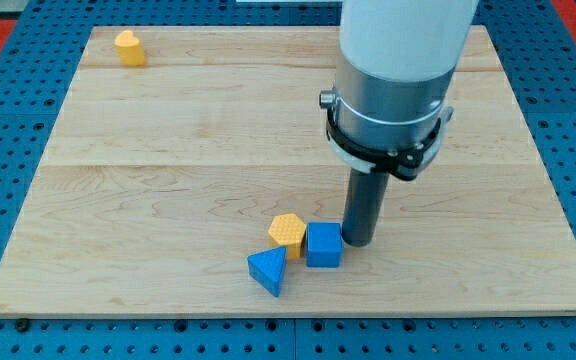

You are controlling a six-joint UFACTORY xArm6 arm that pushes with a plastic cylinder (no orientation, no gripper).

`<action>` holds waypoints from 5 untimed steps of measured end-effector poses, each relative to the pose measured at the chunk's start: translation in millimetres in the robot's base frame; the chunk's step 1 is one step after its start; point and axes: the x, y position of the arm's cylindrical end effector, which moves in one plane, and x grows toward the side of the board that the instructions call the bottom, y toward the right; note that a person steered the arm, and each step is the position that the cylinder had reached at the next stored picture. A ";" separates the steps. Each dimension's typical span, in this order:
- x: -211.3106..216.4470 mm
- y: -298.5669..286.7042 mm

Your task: Separate blue triangle from yellow hexagon

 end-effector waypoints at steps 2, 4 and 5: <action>49.9 22.2; 31.9 -110.4; 21.8 -120.4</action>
